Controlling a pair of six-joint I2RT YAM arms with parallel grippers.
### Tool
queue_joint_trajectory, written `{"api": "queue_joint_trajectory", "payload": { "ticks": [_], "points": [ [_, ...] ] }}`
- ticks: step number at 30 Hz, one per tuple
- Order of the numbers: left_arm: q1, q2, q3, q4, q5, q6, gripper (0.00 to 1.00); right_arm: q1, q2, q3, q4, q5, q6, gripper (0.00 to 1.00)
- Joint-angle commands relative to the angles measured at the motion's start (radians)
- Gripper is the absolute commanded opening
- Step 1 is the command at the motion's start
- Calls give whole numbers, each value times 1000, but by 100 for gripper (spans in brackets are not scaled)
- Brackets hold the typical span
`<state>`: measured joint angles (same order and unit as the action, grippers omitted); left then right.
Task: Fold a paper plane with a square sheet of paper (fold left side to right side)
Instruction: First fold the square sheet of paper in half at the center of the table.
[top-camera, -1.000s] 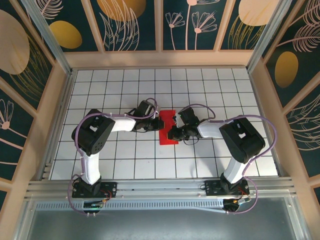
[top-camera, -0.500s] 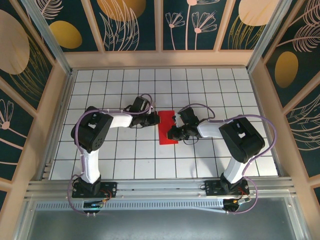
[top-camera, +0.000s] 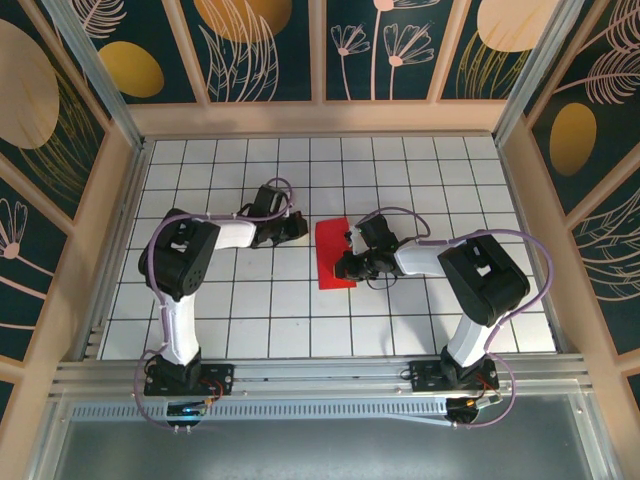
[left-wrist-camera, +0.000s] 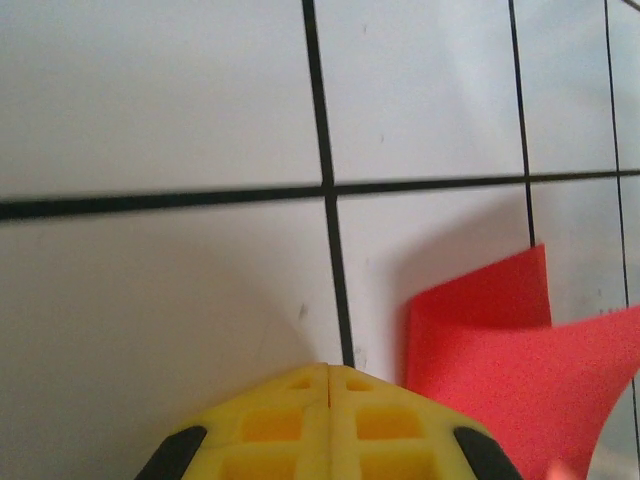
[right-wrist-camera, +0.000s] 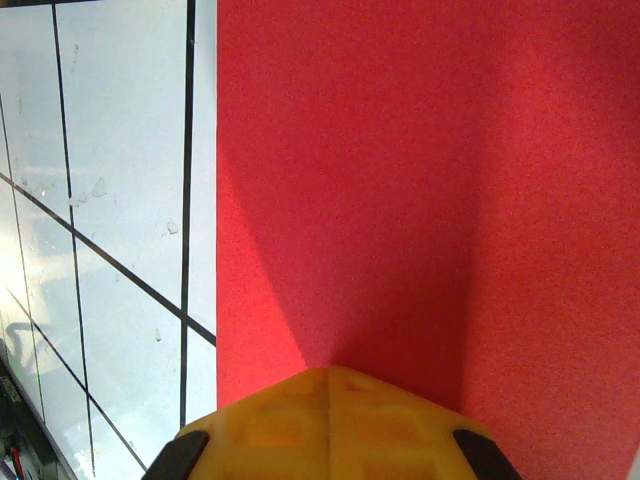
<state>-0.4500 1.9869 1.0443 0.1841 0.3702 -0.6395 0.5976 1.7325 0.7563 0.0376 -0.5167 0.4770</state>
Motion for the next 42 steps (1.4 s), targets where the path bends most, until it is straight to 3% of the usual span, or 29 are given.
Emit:
{"api": "queue_joint_trajectory", "payload": {
  "ticks": [1, 6, 12, 23, 42],
  "points": [
    [0, -80, -65, 48, 44, 6, 0, 5, 47, -51, -130, 108, -10, 0],
    [-56, -122, -113, 87, 110, 1, 0, 5, 53, -47, -131, 109, -12, 0],
    [-111, -55, -45, 88, 116, -11, 0, 5, 58, -45, -130, 107, -11, 0],
    [-111, 46, 76, -14, -7, 67, 0, 5, 58, -46, -130, 106, -14, 0],
    [-50, 120, 94, 29, -95, 47, 0, 5, 65, -40, -155, 115, -23, 0]
  ]
}}
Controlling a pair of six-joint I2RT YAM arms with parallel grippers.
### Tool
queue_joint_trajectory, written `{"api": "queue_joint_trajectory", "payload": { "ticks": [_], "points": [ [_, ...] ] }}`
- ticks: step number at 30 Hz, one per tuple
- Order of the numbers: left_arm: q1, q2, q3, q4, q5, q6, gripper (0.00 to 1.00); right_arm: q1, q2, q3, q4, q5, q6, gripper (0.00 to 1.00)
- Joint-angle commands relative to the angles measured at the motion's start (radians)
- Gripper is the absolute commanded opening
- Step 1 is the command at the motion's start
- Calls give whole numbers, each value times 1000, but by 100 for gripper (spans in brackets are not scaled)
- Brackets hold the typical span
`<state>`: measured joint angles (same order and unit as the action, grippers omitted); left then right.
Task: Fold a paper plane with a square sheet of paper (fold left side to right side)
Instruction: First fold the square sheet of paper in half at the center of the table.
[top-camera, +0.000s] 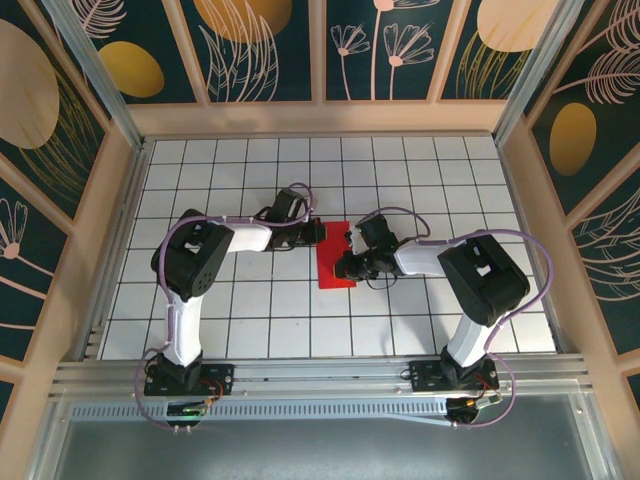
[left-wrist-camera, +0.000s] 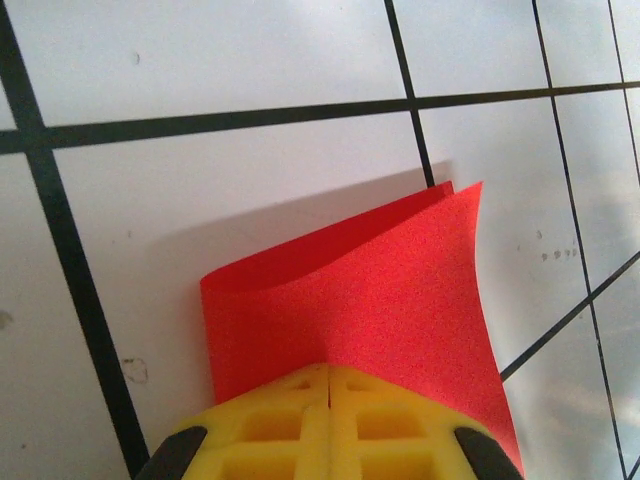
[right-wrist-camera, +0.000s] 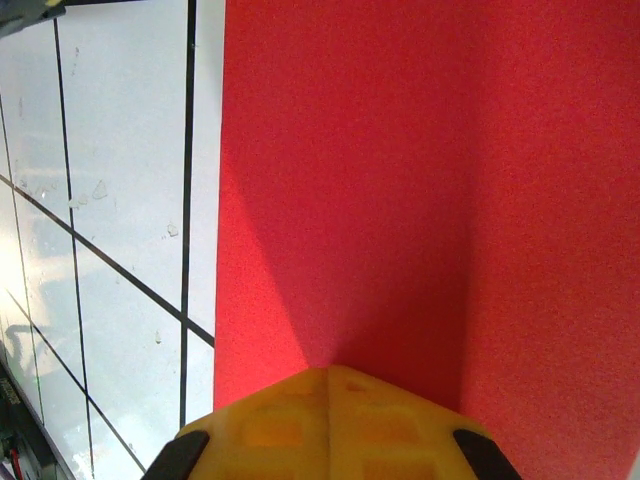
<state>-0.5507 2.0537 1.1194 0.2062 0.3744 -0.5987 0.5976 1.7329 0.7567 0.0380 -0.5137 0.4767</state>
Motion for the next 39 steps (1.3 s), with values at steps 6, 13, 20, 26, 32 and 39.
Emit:
{"api": "queue_joint_trajectory", "payload": {
  "ticks": [6, 13, 20, 26, 32, 39],
  "points": [
    [88, 92, 91, -44, -125, 42, 0, 5, 65, -41, -153, 107, -21, 0],
    [112, 122, 121, -59, -138, 62, 0, 4, 58, -39, -154, 106, -18, 0],
    [112, 43, 92, -54, -119, 77, 0, 6, 56, -36, -139, 89, -7, 0],
    [104, -112, -11, -46, -62, 57, 0, 11, 44, -34, -120, 81, 7, 0],
    [30, -242, -140, -40, -36, 7, 0, 13, 43, -32, -113, 86, 9, 0],
    [-60, -240, -204, -18, -8, -59, 0, 16, 44, -31, -106, 85, 10, 0]
  ]
}}
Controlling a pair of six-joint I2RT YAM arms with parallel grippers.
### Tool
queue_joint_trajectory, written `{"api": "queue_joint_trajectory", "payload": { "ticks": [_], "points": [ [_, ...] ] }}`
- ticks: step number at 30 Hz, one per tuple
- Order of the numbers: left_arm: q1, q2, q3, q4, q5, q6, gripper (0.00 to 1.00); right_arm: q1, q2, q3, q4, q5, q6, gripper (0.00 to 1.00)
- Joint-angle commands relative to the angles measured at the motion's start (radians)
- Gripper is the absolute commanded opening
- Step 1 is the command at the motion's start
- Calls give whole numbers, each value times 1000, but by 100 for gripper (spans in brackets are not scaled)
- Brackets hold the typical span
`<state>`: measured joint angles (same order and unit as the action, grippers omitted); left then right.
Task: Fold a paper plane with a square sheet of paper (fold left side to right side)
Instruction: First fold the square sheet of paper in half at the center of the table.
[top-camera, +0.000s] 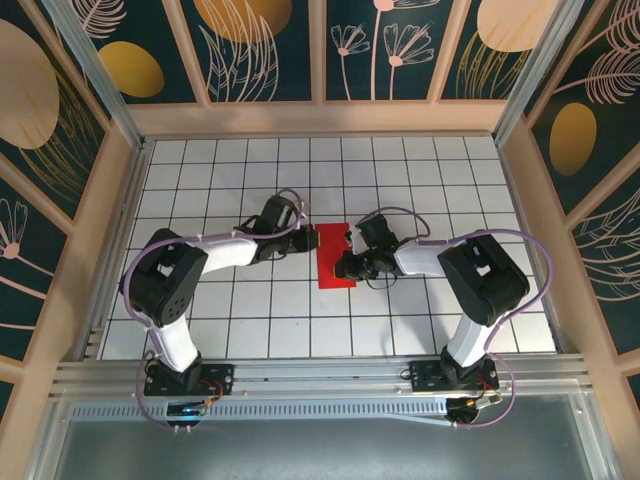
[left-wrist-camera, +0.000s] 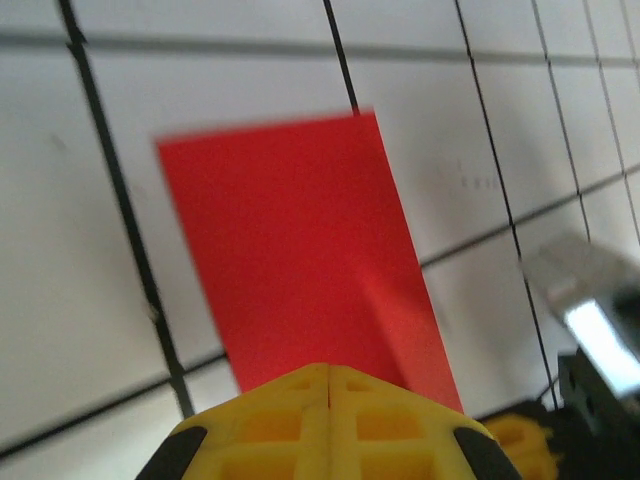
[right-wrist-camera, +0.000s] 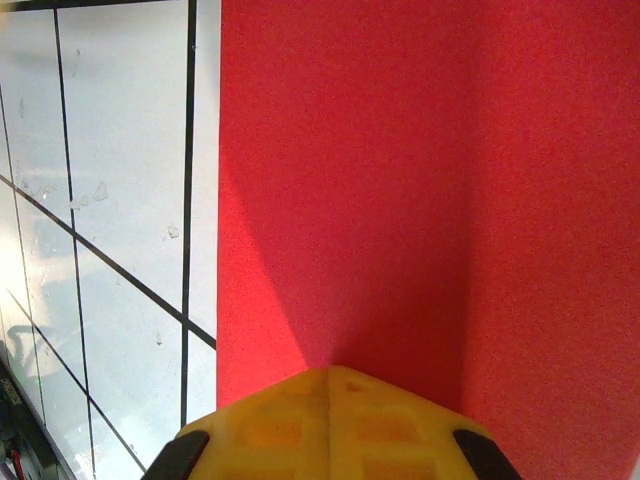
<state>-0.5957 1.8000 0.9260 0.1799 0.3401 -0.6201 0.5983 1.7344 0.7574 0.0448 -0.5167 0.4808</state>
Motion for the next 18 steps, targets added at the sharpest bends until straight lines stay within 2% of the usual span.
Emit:
{"api": "queue_joint_trajectory", "payload": {
  "ticks": [1, 18],
  "points": [
    [-20, 24, -9, 8, 28, -38, 0, 15, 45, -33, -111, 89, 7, 0],
    [-30, 123, 22, -49, -11, -8, 0, 26, 38, -2, -112, 75, 15, 0]
  ]
}}
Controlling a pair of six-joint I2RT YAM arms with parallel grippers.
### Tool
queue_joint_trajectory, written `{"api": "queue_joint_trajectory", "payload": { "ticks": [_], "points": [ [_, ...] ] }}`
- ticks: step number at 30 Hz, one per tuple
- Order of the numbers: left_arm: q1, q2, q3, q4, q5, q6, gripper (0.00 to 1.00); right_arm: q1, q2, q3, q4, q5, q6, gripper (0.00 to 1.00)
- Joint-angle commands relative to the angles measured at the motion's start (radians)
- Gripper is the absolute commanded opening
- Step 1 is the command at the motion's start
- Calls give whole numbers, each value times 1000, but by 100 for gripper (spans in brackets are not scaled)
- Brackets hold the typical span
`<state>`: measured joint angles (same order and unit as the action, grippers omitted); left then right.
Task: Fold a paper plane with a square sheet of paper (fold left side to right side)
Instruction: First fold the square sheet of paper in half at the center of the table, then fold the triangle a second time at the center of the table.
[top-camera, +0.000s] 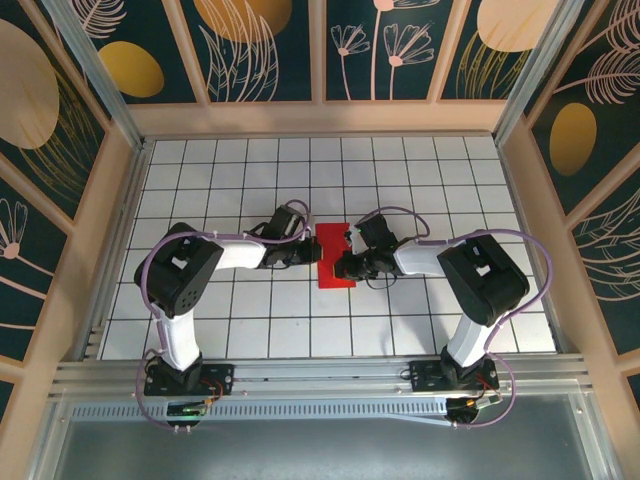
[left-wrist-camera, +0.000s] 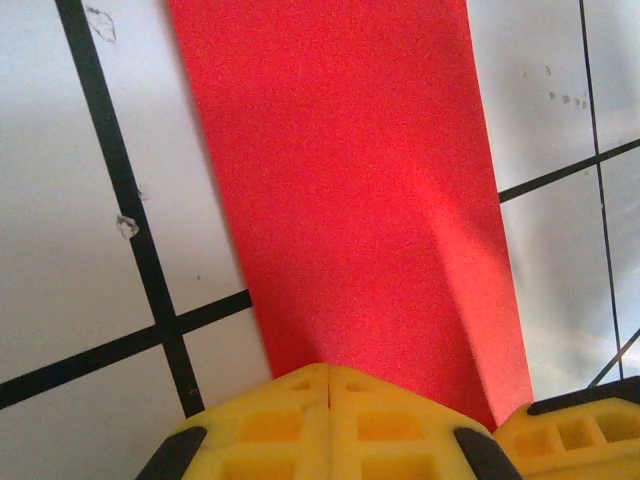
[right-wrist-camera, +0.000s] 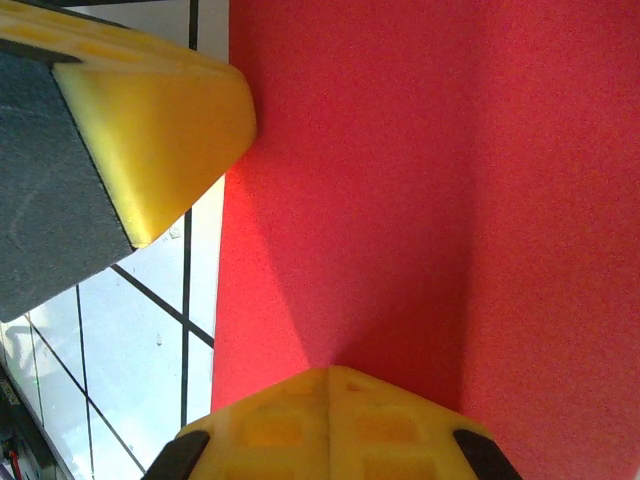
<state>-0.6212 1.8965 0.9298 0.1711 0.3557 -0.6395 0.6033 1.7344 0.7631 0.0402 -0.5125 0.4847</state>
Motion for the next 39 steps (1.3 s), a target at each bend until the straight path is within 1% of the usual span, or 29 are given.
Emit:
{"api": "queue_joint_trajectory", "payload": {
  "ticks": [1, 7, 13, 18, 20, 24, 29, 39],
  "points": [
    [-6, 30, 21, -53, -35, 16, 0, 20, 35, -2, -106, 67, 12, 0],
    [-19, 41, 37, -129, -80, 46, 0, 20, 0, 41, -105, 46, 27, 0],
    [-23, 35, 37, -146, -90, 46, 0, -1, -75, 37, -85, 10, 45, 13],
    [-29, 30, 34, -151, -93, 40, 0, -51, -144, -29, -84, -24, 43, 22],
    [-32, 29, 30, -149, -93, 37, 0, -102, -165, -57, -91, -38, 33, 25],
    [-34, 29, 23, -139, -90, 32, 0, -141, -188, -97, -105, -50, 19, 31],
    [-34, 26, 17, -134, -90, 28, 0, -158, -203, -136, -92, -60, 37, 42],
    [-35, 22, 15, -136, -93, 27, 0, -144, -180, -158, -49, -104, 71, 43]
  ]
}}
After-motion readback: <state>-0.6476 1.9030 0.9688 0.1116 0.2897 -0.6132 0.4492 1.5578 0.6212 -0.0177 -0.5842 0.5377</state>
